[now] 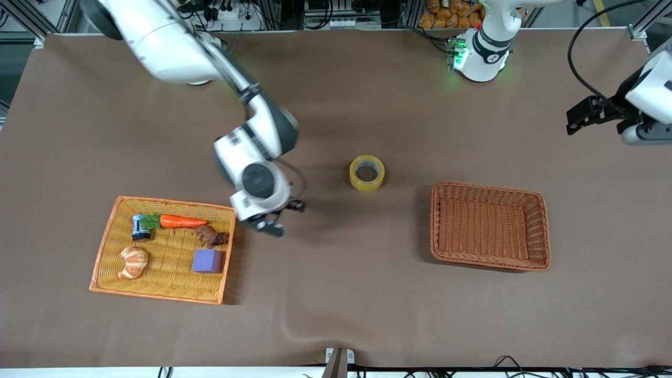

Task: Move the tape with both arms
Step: 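Release the tape and withdraw the right gripper while the left gripper approaches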

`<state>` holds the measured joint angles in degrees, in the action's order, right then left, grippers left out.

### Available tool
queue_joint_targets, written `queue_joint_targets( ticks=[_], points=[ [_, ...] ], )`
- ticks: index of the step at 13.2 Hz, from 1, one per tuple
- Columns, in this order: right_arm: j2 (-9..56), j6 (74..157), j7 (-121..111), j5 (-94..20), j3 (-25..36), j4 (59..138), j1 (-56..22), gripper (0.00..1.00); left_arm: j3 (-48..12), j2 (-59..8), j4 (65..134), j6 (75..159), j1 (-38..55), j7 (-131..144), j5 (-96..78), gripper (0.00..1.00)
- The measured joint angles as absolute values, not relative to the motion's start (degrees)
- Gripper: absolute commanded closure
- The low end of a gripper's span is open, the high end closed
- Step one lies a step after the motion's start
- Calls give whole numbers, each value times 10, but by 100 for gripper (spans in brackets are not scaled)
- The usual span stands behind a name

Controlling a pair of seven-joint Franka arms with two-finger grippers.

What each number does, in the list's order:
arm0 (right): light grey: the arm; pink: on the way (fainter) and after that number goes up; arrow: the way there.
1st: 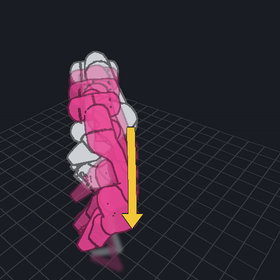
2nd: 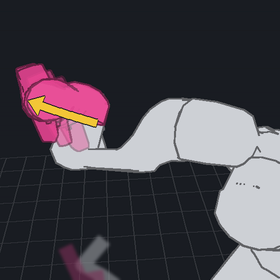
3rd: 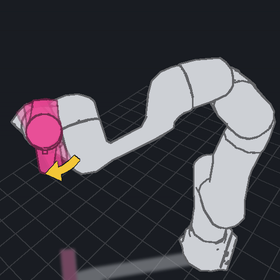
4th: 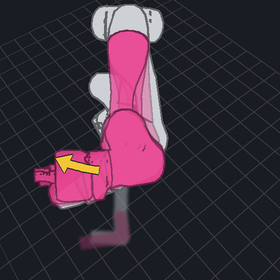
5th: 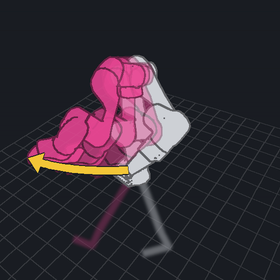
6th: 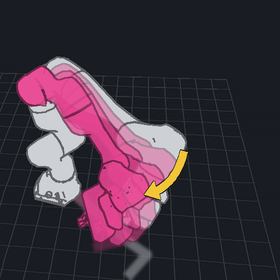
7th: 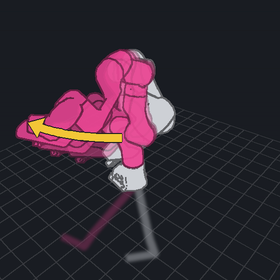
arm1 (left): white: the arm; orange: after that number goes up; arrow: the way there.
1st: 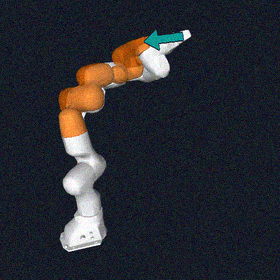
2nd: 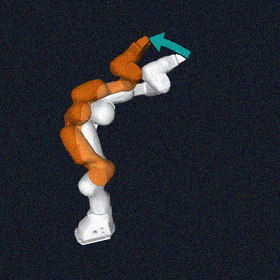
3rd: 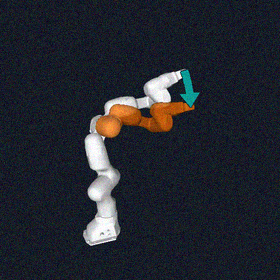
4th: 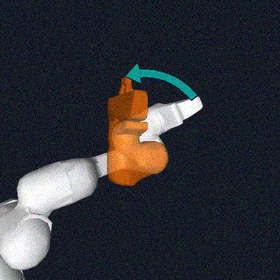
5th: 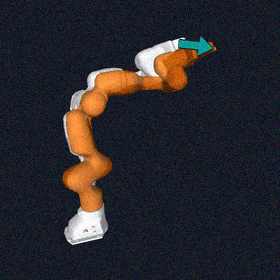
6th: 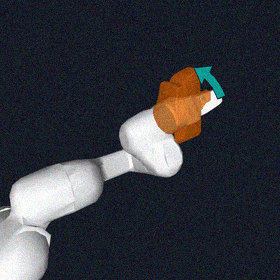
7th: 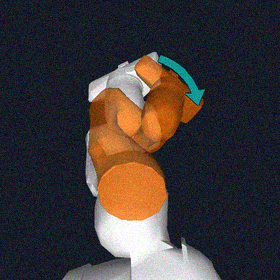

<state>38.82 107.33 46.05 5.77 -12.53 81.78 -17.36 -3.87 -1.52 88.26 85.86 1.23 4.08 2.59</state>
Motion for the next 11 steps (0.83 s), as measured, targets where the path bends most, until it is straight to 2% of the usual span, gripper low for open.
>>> queue_joint_targets(
  ticks=[3, 8, 11],
  points=[
    [309, 1069, 372, 58, -126, 885, -120, 0, -52, -59, 883, 917, 24, 41, 23, 0],
    [123, 1064, 178, 58, -126, 1024, -60, 0, -67, -151, 898, 987, 115, 85, 23, 0],
    [46, 1054, 4, 48, -106, 1043, 15, 0, -70, -187, 941, 1077, 181, 180, 23, 0]
  ],
)
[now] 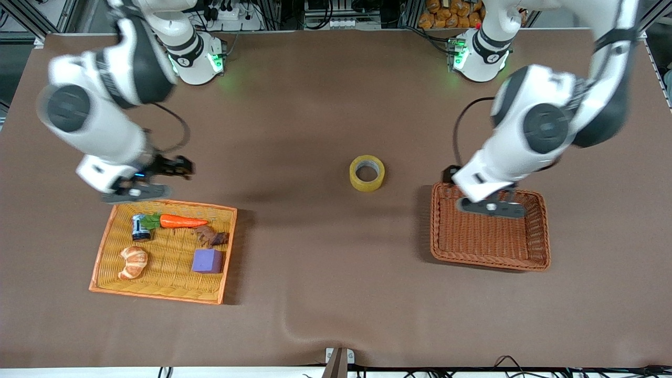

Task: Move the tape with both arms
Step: 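Release the tape and withdraw the right gripper while the left gripper approaches, then grasp the tape roll rim with the left gripper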

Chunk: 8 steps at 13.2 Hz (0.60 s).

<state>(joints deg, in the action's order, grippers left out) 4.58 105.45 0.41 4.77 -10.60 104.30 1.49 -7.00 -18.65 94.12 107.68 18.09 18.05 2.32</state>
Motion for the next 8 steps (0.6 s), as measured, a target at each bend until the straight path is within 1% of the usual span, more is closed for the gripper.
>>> queue_joint_targets(
  ticks=[3, 6, 8],
  points=[
    [16, 983, -57, 7, -41, 1024, 18, 0, -71, -208, 985, 1151, 240, 277, 23, 0],
    [12, 914, -56, 4, -27, 966, 11, 0, -71, -232, 1032, 1220, 285, 347, 23, 0],
    [12, 902, -51, 3, -20, 939, 6, 0, -71, -241, 1063, 1243, 301, 365, 23, 0]
  ],
)
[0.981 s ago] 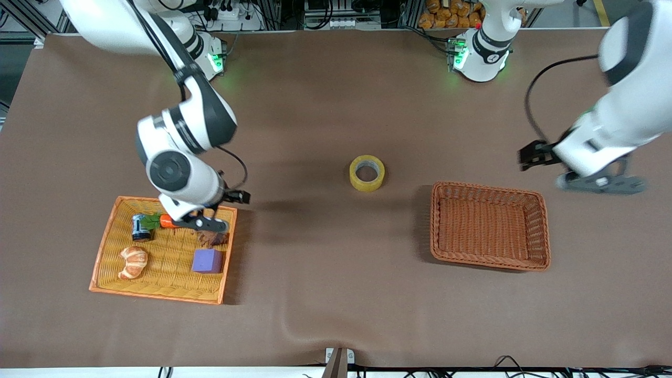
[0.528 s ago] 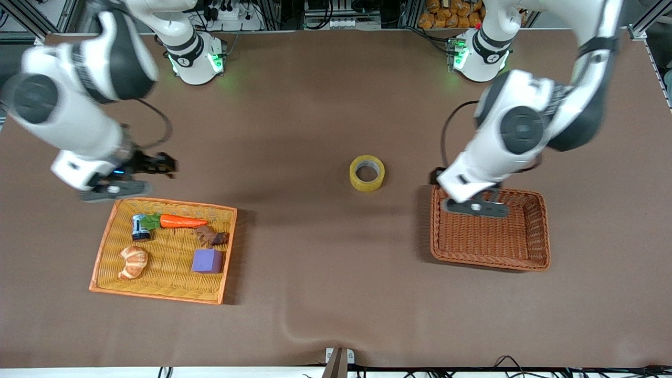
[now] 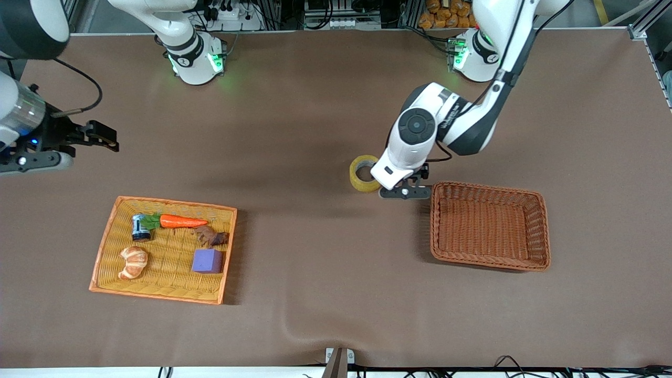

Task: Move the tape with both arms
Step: 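Grasp the tape roll rim with the left gripper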

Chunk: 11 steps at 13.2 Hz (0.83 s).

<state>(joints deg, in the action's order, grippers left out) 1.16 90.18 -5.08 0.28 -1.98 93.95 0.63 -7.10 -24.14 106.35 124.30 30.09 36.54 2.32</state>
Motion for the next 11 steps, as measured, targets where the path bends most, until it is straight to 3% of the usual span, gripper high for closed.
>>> queue_joint_targets(
  ticks=[11],
  points=[
    [1, 877, -46, -2, 16, 902, 4, 0, -71, -308, 1097, 1335, 341, 431, 23, 0]
  ],
)
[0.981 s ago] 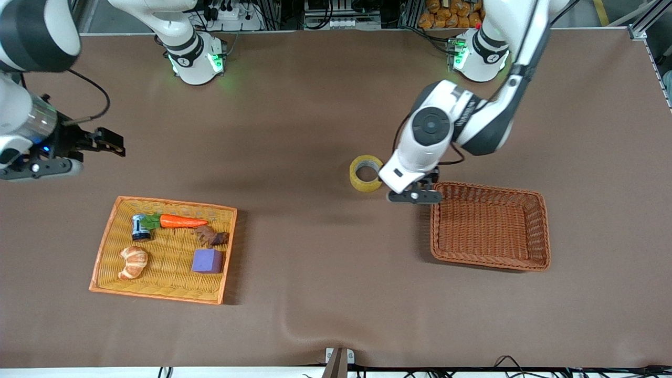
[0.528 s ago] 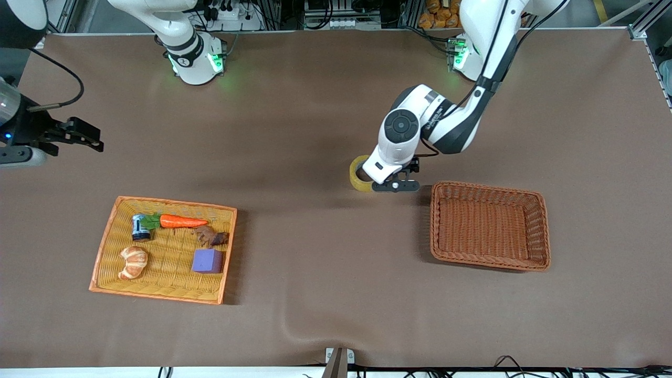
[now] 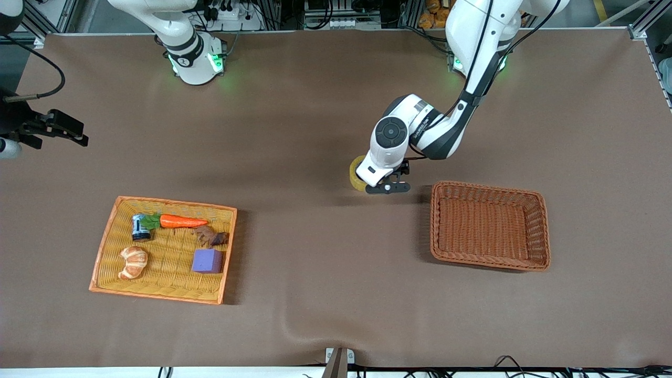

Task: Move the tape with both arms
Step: 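Grasp the tape roll rim with the left gripper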

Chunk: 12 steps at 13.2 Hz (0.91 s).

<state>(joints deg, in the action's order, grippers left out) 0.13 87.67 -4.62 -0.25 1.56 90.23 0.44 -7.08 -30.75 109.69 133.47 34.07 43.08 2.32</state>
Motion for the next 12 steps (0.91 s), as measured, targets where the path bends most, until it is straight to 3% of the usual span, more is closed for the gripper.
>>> queue_joint_targets(
  ticks=[1, 2, 3, 4, 12],
  points=[
    [0, 876, -46, -2, 16, 902, 4, 0, -71, -308, 1098, 1335, 344, 435, 23, 3],
    [0, 875, -46, -2, 17, 902, 4, 0, -71, -309, 1099, 1335, 346, 441, 23, 37],
    [-2, 872, -46, -2, 18, 902, 5, 0, -71, -309, 1100, 1335, 349, 442, 23, 82],
    [-4, 869, -46, -3, 18, 902, 4, 0, -71, -309, 1101, 1335, 351, 443, 23, 100],
    [-8, 868, -46, -3, 18, 902, 4, 0, -69, -300, 1087, 1339, 353, 499, 23, 100]
  ],
)
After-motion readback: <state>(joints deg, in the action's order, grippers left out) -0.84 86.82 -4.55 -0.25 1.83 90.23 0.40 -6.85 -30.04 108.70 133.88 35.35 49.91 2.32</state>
